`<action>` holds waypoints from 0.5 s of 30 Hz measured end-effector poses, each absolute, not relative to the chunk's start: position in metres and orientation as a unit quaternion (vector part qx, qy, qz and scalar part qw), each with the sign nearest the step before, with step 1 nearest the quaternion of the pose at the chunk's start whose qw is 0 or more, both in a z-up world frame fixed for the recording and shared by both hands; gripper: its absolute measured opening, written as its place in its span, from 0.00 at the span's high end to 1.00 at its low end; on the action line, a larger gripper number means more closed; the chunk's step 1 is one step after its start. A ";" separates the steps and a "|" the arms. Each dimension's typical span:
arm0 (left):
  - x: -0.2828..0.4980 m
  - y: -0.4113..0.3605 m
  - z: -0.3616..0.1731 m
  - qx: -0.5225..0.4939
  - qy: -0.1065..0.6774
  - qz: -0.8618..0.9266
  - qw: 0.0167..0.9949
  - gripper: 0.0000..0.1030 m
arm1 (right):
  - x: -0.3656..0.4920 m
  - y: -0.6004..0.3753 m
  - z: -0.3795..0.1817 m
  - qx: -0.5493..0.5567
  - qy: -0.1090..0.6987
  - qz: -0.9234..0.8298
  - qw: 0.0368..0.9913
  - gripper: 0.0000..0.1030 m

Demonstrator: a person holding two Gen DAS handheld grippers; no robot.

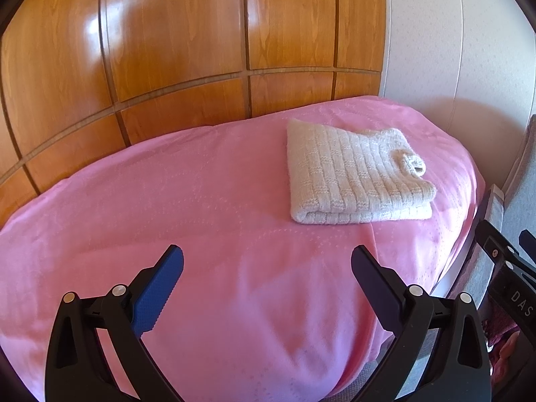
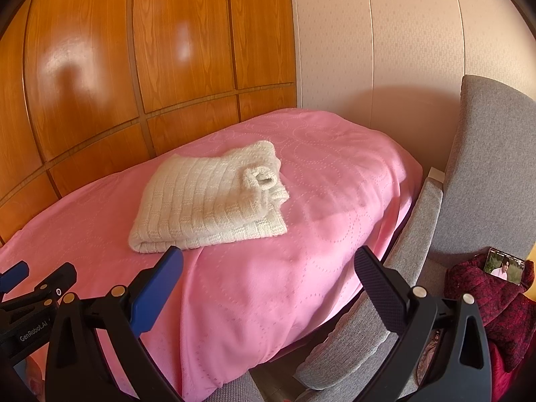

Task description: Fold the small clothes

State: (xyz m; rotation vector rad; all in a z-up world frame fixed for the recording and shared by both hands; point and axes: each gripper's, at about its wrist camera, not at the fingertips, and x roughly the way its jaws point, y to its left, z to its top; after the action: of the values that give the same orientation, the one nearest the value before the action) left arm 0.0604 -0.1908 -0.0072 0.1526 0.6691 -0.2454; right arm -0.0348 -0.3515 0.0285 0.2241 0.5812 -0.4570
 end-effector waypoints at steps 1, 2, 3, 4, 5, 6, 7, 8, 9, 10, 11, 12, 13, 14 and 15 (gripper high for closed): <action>0.060 -0.191 -0.007 0.076 0.326 -0.122 0.934 0.04 | -0.035 -0.352 0.028 0.109 0.284 -0.223 0.926 0.02; 0.060 -0.192 -0.007 0.078 0.325 -0.124 0.934 0.04 | -0.035 -0.352 0.028 0.109 0.284 -0.222 0.926 0.02; 0.060 -0.192 -0.007 0.078 0.326 -0.126 0.934 0.04 | -0.035 -0.351 0.029 0.109 0.284 -0.223 0.926 0.02; 0.060 -0.193 -0.007 0.079 0.327 -0.127 0.933 0.04 | -0.035 -0.351 0.028 0.109 0.284 -0.223 0.926 0.02; 0.060 -0.193 -0.007 0.079 0.327 -0.129 0.933 0.04 | -0.035 -0.351 0.029 0.109 0.284 -0.223 0.926 0.02; 0.060 -0.193 -0.007 0.078 0.328 -0.130 0.932 0.04 | -0.035 -0.351 0.029 0.109 0.284 -0.223 0.926 0.02; 0.059 -0.194 -0.007 0.076 0.329 -0.131 0.932 0.04 | -0.035 -0.351 0.029 0.109 0.284 -0.223 0.926 0.02; 0.059 -0.194 -0.007 0.075 0.329 -0.130 0.932 0.04 | -0.035 -0.351 0.029 0.109 0.284 -0.223 0.926 0.02; 0.058 -0.194 -0.007 0.072 0.327 -0.126 0.934 0.04 | -0.035 -0.351 0.029 0.109 0.284 -0.223 0.926 0.02; 0.057 -0.192 -0.008 0.067 0.323 -0.119 0.937 0.04 | -0.035 -0.351 0.029 0.110 0.284 -0.224 0.926 0.02; 0.057 -0.191 -0.008 0.063 0.317 -0.113 0.940 0.04 | -0.035 -0.351 0.029 0.110 0.284 -0.224 0.926 0.02; 0.057 -0.189 -0.008 0.064 0.315 -0.113 0.940 0.04 | -0.035 -0.352 0.029 0.110 0.284 -0.223 0.926 0.02; 0.057 -0.190 -0.009 0.066 0.316 -0.114 0.940 0.04 | -0.035 -0.352 0.029 0.110 0.284 -0.223 0.926 0.02; 0.057 -0.190 -0.009 0.068 0.318 -0.117 0.938 0.04 | -0.035 -0.352 0.029 0.110 0.284 -0.223 0.926 0.02; 0.058 -0.189 -0.009 0.068 0.319 -0.117 0.938 0.04 | -0.036 -0.352 0.029 0.109 0.284 -0.223 0.926 0.02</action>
State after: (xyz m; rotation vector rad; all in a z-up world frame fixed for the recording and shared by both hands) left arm 0.0579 -0.1894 -0.0088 0.1396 0.6520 -0.2385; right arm -0.0355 -0.3518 0.0290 0.2240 0.5819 -0.4580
